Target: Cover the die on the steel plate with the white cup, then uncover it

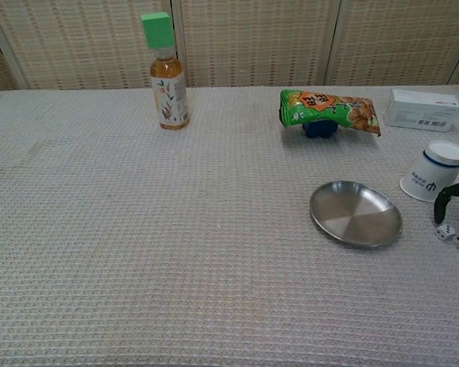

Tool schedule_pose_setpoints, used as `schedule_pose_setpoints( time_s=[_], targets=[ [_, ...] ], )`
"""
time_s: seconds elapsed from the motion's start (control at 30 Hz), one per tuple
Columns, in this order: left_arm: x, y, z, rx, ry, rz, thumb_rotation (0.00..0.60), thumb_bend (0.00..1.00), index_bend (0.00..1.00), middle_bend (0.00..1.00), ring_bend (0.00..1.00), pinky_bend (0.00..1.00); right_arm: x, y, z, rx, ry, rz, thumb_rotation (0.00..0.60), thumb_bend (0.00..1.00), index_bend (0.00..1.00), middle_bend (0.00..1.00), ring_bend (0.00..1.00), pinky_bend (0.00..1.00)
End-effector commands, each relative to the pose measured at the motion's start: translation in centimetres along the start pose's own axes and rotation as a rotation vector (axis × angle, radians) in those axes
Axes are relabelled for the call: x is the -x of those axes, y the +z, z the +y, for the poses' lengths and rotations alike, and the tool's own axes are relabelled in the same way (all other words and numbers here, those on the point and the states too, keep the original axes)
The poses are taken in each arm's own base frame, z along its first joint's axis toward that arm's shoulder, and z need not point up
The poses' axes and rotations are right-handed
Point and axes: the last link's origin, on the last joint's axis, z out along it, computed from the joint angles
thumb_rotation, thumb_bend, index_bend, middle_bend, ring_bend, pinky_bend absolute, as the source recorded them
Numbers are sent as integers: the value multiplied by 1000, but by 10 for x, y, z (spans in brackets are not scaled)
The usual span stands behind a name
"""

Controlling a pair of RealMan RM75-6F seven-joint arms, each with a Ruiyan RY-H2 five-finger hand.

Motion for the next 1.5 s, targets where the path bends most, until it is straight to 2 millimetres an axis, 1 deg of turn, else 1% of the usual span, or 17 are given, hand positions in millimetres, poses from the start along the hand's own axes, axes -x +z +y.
schedule_pose_setpoints(
  time_s=[0.03,0.53,0.6,0.8,1.0,1.1,1.17,1.3,1.4,1.5],
  targets=[
    [0,0,0,0,-1,0,600,398,237,269,317,399,1,1,0,-2,8,7,600,281,440,954,803,943],
    [0,0,0,1,0,0,600,398,237,270,317,400,8,5,1,-10,27,-15,600,292,443,966,819,958],
    [0,0,0,2,0,0,600,399,237,270,317,400,8,5,1,-13,31,-6,600,294,457,971,824,963],
    [0,-1,1,2,0,0,600,399,237,270,317,399,8,5,1,-15,33,16,600,295,542,983,836,977],
    [0,-1,1,2,0,0,600,398,237,270,317,399,8,6,1,-11,34,23,600,299,584,986,841,981],
    [0,-1,1,1,0,0,600,399,237,270,317,399,6,1,-7,-62,39,56,600,308,592,987,843,982],
    [0,-1,0,0,-3,0,600,399,237,270,317,400,4,-6,-15,-106,26,78,600,311,593,987,843,982],
    [-2,-1,0,-3,-6,7,600,398,237,270,317,399,-3,-12,-28,-142,9,116,600,311,592,988,843,982],
    [-3,-1,0,-1,-8,13,600,398,237,270,317,399,-7,-6,-37,-145,-14,112,600,311,593,987,843,982],
    [-3,-1,0,1,-10,14,600,399,237,270,317,400,-10,4,-48,-147,-25,98,600,312,591,988,843,982]
  ],
)
